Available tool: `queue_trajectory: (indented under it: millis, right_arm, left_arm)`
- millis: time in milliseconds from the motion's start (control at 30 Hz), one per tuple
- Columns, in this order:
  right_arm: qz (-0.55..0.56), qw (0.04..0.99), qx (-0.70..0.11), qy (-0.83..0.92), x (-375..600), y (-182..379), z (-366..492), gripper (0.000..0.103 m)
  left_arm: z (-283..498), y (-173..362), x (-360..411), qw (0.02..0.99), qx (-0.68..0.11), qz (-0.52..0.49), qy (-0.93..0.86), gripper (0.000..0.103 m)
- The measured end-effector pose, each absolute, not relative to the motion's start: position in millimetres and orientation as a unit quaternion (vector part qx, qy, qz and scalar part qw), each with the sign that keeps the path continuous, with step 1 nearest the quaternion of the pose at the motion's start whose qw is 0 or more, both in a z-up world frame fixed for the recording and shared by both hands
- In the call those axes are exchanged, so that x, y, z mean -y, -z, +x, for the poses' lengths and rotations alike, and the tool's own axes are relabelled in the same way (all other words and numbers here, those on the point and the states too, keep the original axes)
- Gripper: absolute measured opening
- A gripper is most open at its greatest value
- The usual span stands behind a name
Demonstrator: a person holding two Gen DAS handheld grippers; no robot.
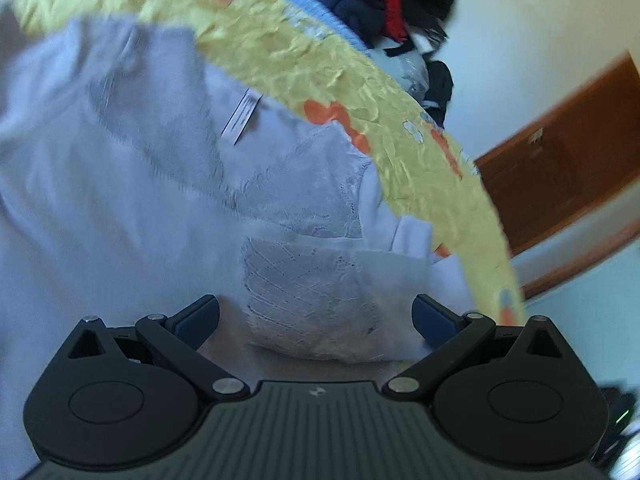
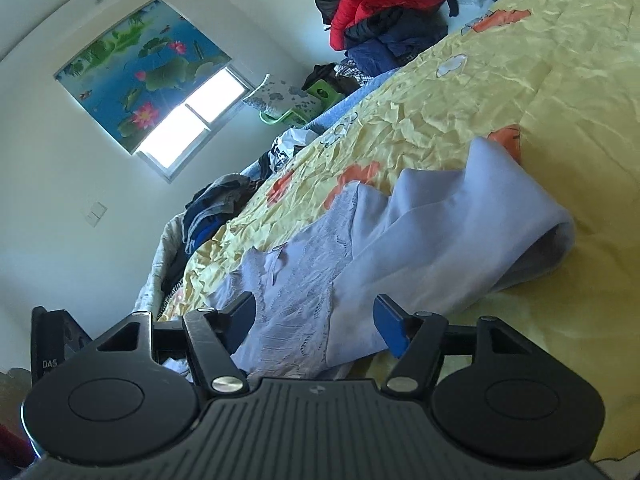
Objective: Fold small clothes
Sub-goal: 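Carry the held cuff across the shirt body with the right gripper, then grasp the lace cuff with the left gripper while the right gripper opens and releases it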
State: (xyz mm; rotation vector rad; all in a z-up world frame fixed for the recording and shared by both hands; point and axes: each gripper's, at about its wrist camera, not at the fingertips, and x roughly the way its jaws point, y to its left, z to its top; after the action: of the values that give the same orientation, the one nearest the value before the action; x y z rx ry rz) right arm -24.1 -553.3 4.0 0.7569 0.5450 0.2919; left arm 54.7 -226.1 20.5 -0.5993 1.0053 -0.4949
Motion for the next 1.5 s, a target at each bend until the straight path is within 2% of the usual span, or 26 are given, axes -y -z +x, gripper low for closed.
queue_trajectory:
  millis: [67,133,200,233,267,533,600,867,1100,1267,1500]
  right_arm:
    - [0.366,0.882,-0.262,-0.143,553.8,-4.1,-23.6,0.069]
    - [0.365,0.883,-0.259,-0.145,554.7,-5.8,-24.5,0.069]
    - [0.366,0.882,-0.258,-0.147,552.7,-6.1,-25.7,0.069]
    - [0.366,0.882,-0.258,-0.148,552.6,-6.3,-25.5,0.069]
    - [0.366,0.882,-0.258,-0.149,551.6,-6.6,-24.9,0.069]
    - [0.360,0.882,-0.262,-0.155,547.0,-7.2,-24.6,0.069]
    - [0.360,0.882,-0.261,-0.154,548.1,-6.9,-24.3,0.069]
    - [0.353,0.887,-0.257,-0.153,545.9,-9.7,-24.5,0.069]
    - [0.345,0.890,-0.252,-0.161,542.0,-18.7,-20.1,0.069]
    - [0.342,0.886,-0.260,-0.172,532.2,-17.0,-9.7,0.069]
    - [0.345,0.873,-0.281,-0.200,502.4,-18.4,32.5,0.069]
  left_arm:
    - [59.5,-16.2,219.9,0.788,-0.477,-0.313,0.231,0.103]
    - [62.5,-14.7,215.7,0.779,-0.481,-0.331,0.230,0.094]
    - [67.0,-12.0,213.9,0.769,-0.494,-0.337,0.226,0.047]
    - [69.0,-9.8,214.2,0.764,-0.504,-0.337,0.222,0.041]
    - [70.9,-7.8,215.4,0.760,-0.510,-0.336,0.221,0.038]
    - [72.9,-7.9,224.8,0.776,-0.505,-0.302,0.230,0.038]
    - [69.9,-11.9,230.0,0.792,-0.498,-0.268,0.230,0.003]
    - [64.5,-26.3,242.4,0.834,-0.472,-0.159,0.239,0.001]
    - [86.0,-83.1,183.8,0.896,-0.384,-0.118,0.187,0.001]
    - [111.0,-64.3,123.2,0.896,-0.415,-0.116,0.108,0.001]
    - [119.0,-38.5,116.1,0.887,-0.440,-0.106,0.096,0.001]
